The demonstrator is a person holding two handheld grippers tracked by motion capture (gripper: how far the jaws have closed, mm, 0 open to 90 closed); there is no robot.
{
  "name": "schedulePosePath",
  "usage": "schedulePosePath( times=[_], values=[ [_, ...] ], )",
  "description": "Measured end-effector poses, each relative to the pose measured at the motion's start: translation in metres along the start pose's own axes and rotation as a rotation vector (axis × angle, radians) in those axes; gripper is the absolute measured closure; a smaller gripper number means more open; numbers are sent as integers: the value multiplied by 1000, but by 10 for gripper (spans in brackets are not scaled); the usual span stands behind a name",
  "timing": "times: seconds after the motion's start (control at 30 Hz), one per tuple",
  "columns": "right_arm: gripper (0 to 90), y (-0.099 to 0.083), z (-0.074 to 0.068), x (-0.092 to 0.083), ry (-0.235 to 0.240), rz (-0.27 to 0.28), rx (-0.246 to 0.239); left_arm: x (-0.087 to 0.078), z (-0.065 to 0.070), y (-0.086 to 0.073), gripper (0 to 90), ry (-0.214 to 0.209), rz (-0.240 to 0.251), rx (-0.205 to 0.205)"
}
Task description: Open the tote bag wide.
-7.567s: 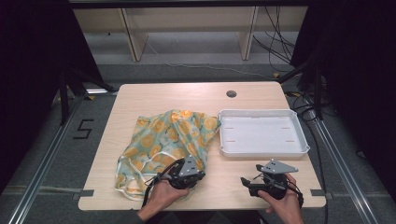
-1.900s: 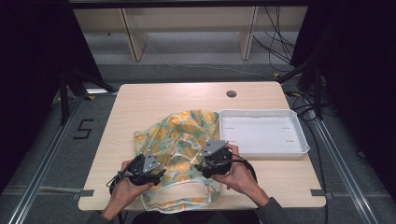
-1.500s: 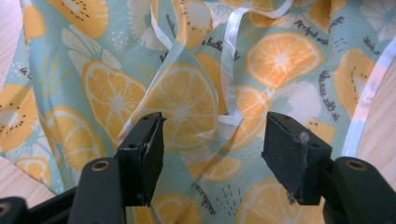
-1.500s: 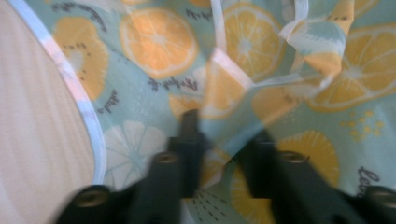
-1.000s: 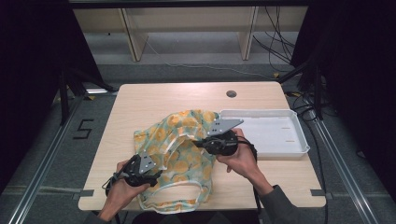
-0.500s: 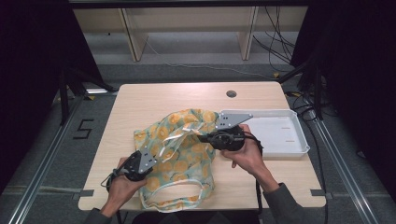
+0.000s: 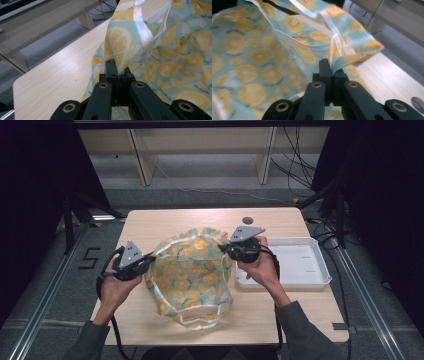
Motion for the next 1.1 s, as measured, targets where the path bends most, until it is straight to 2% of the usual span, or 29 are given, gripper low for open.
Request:
schedulePosePath(
  times=[0.03, 0.07, 0.17, 0.27, 0.33, 0.37, 0.43, 0.53, 0.67, 0.7, 0.77, 0.8, 0.83, 0.87, 0.93, 0.97, 1.0, 1.03, 1.07, 1.1],
  values=[
    [900, 2, 6, 3, -10, -17, -10, 4, -3, 1, 897, -1, -1, -12],
    [900, 5, 13, 5, -40, -24, -10, 7, -6, 2, 897, 3, -6, -28],
    [900, 12, 34, 14, -73, -31, 10, 24, -15, 1, 897, 8, -30, -73],
    [900, 15, 52, 25, -107, -49, 19, 41, -27, -2, 897, 39, -65, -109],
    [900, 16, 62, 32, -117, -78, 25, 51, -32, -3, 897, 40, -79, -141],
    [900, 16, 66, 35, -133, -72, 32, 58, -34, -5, 897, 44, -95, -158],
    [900, 13, 77, 44, -157, -100, 48, 68, -36, -10, 897, 43, -118, -175],
    [900, 6, 86, 56, -168, -133, 92, 83, -35, -20, 896, 49, -171, -177],
    [900, -8, 94, 71, -184, -197, 112, 98, -31, -38, 895, 35, -252, -131],
    [895, -13, 95, 74, -178, -220, 126, 100, -30, -41, 895, 27, -262, -130],
    [881, -18, 96, 79, -180, -247, 127, 104, -22, -47, 894, 1, -270, -160],
    [860, -23, 98, 80, -181, -277, 120, 106, -20, -51, 894, 1, -283, -145],
    [830, -25, 98, 81, -170, -281, 129, 107, -19, -55, 894, -3, -296, -133],
    [783, -28, 96, 82, -163, -290, 162, 109, -15, -56, 893, 3, -284, -170],
    [696, -33, 94, 84, -158, -308, 175, 111, -11, -62, 893, -18, -296, -174],
    [644, -34, 93, 83, -147, -324, 177, 111, -9, -64, 893, -15, -299, -169],
    [588, -34, 94, 81, -151, -329, 169, 111, -8, -66, 893, -29, -306, -155],
    [555, -32, 91, 76, -150, -336, 197, 111, -8, -66, 893, -23, -303, -157],
    [518, -27, 92, 69, -169, -314, 178, 111, -8, -68, 893, -30, -319, -147],
    [479, -19, 90, 61, -175, -266, 190, 112, -6, -67, 893, -21, -309, -168]
  ],
)
Point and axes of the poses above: each handheld gripper's, and its own axes: x roughly forward along the jaws, y roughly out of its top, z roughly to its right, the point moved 7 cm from there along x, roughly forward along the jaws, and after that the axes turned 15 degrees about y, right-handed, at the moved point
